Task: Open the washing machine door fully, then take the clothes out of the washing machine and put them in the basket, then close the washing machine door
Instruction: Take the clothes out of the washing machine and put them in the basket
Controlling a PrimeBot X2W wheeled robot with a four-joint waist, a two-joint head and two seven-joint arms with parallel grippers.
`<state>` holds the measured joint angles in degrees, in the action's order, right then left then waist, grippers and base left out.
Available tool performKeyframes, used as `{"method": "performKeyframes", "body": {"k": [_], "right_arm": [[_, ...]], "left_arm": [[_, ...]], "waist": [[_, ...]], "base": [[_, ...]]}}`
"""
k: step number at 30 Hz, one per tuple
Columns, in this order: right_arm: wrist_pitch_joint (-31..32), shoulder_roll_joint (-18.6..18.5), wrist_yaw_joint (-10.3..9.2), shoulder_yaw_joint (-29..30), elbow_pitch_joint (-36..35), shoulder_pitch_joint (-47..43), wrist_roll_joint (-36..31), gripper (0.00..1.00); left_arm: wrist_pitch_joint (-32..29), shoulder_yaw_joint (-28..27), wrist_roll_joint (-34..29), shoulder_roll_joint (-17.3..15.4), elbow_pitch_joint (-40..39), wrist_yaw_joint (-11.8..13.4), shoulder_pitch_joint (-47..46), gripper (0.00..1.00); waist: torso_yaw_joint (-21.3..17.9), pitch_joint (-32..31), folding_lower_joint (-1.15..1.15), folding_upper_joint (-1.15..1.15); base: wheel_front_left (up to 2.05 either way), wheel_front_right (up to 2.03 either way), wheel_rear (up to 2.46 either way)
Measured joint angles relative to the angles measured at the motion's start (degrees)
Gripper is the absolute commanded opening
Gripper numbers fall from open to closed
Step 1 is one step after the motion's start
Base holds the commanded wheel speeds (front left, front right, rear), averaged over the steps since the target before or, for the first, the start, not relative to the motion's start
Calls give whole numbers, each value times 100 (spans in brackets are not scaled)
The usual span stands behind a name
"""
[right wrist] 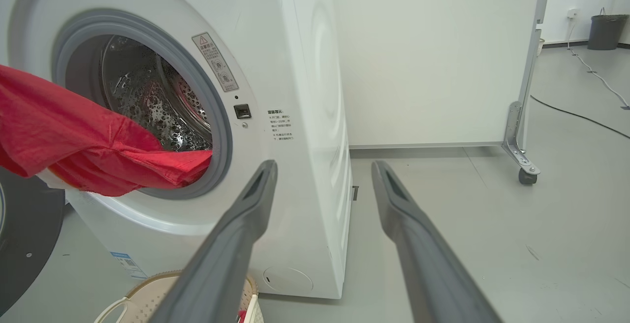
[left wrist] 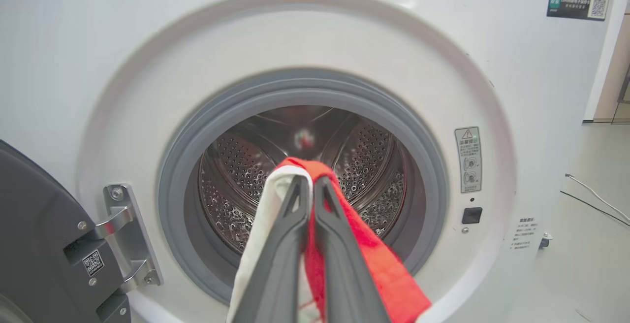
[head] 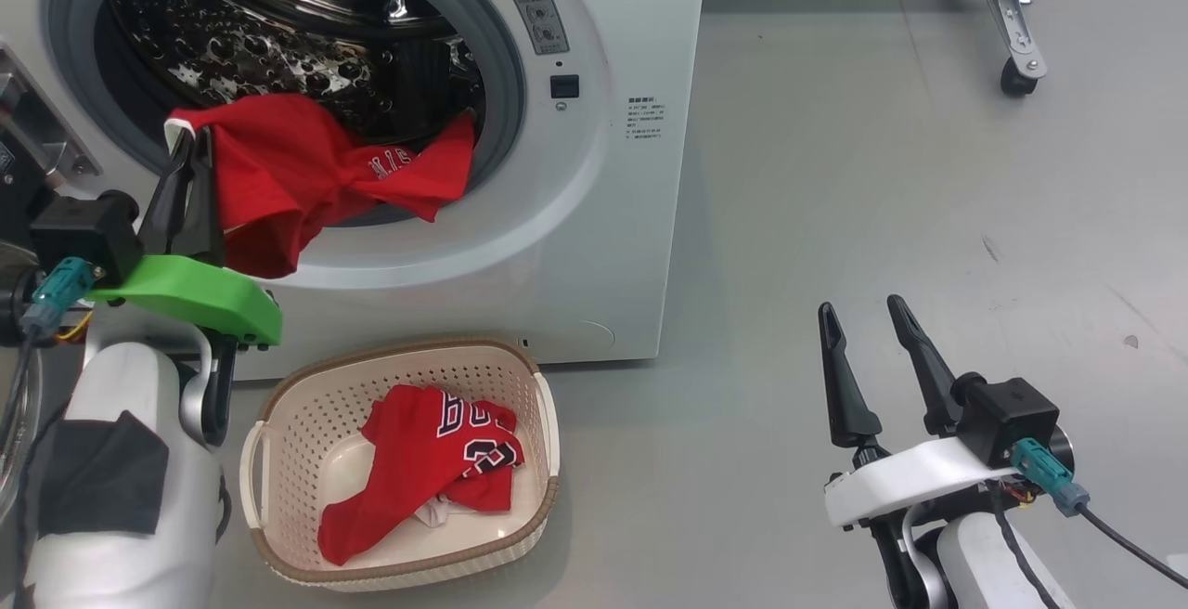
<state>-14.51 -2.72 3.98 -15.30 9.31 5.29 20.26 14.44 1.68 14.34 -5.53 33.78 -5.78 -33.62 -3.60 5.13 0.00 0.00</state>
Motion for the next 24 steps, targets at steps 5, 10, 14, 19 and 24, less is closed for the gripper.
{"method": "performKeyframes", "body": {"k": [5,10,14,19,24], "right_arm": [[0,0,0,-16,-16,-2,1,100],[0,-1,0,-24,-37,-2,1,100],[0,4,8,-88,-37,-2,1,100],[0,-1,8,-53,-38,-2,2,100],[0,0,8,-53,-38,-2,2,100]], "left_arm": [[-1,-33,-27,42,-434,26,149,0],[0,-64,-107,51,-743,71,256,0],[0,-149,-125,51,-977,130,460,0],[0,-138,-142,73,-1185,143,543,0],[0,-126,-142,92,-1330,146,678,0]], "waist": [[-18,19,0,0],[-54,46,0,0],[-119,71,0,0],[-168,99,0,0],[-209,112,0,0]], "base": [[0,0,0],[0,0,0],[0,0,0],[0,0,0],[0,0,0]]}}
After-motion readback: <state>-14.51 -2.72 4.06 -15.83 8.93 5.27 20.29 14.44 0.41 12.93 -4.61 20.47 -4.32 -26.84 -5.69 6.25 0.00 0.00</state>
